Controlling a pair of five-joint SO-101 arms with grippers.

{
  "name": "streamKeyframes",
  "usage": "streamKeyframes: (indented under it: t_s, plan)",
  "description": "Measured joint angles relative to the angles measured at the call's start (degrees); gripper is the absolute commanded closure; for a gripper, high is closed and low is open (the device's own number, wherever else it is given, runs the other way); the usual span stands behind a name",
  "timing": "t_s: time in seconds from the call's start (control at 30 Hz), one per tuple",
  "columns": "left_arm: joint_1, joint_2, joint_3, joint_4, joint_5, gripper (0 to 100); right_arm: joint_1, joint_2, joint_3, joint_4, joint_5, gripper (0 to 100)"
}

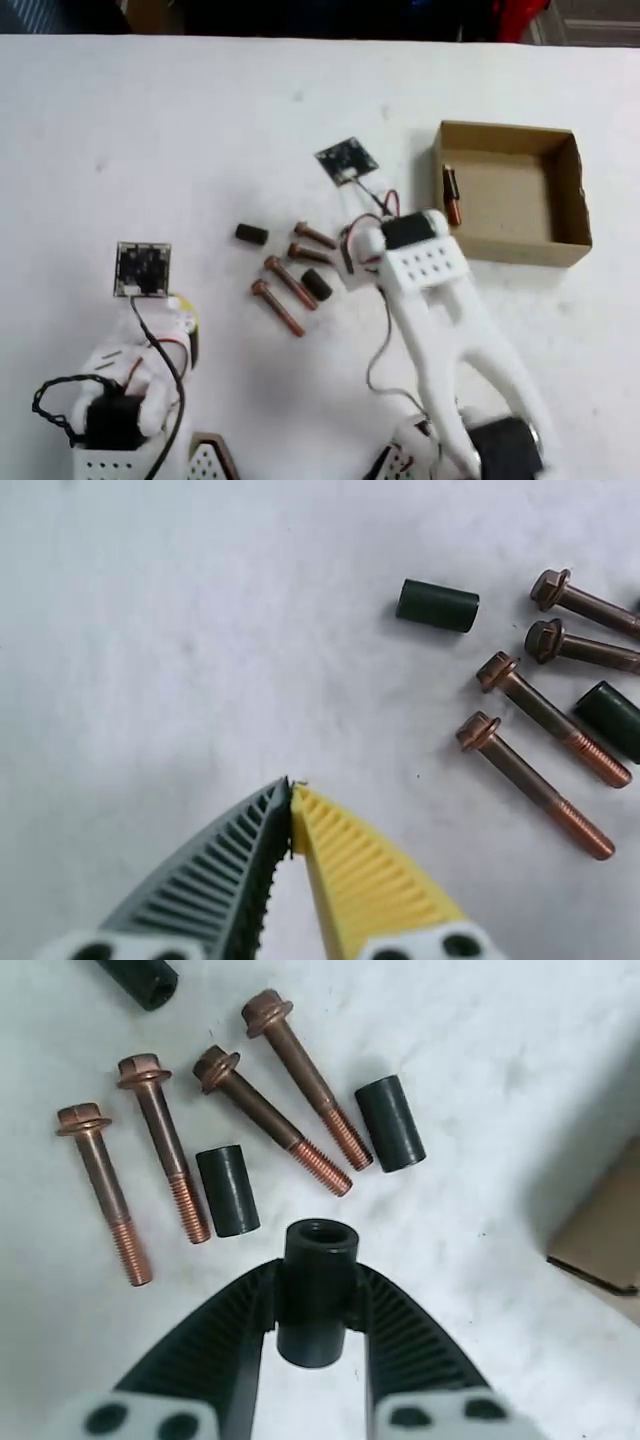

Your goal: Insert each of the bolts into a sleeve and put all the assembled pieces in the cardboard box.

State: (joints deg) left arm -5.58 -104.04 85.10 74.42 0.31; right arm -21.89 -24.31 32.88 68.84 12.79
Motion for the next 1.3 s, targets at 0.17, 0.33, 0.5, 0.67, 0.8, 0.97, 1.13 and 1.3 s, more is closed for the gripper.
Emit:
streamKeyframes:
  t_s: [0.17, 0.33, 0.5, 0.67, 0.8, 0.97, 1.13, 1.3]
  plan:
    - [0.0, 0.0, 0.0, 0.0, -0.4, 98, -0.2, -12.1, 0.0, 5.7, 0.0, 98.1]
    - [0.0, 0.0, 0.0, 0.0, -0.4, 98, -0.2, -22.5, 2.3, 8.8, 0.1, 98.1]
    - [0.0, 0.0, 0.0, 0.0, -0.4, 98, 1.1, -30.8, 6.9, 8.8, 0.1, 98.1]
    - [0.0, 0.0, 0.0, 0.0, -0.4, 98, 5.7, -35.7, 11.2, 6.3, 0.1, 98.1]
    - [0.0, 0.0, 0.0, 0.0, -0.4, 98, 7.7, -37.9, 16.4, 2.6, 0.1, 98.1]
    - [0.0, 0.0, 0.0, 0.0, -0.4, 98, 7.7, -42.5, 21.6, 0.6, 0.1, 98.1]
    - [0.0, 0.0, 0.0, 0.0, -0.4, 98, 7.7, -48.5, 25.6, 0.5, 0.1, 98.1]
    - [0.0, 0.0, 0.0, 0.0, -0.4, 98, 7.7, -53.8, 30.1, 0.4, 0.1, 98.1]
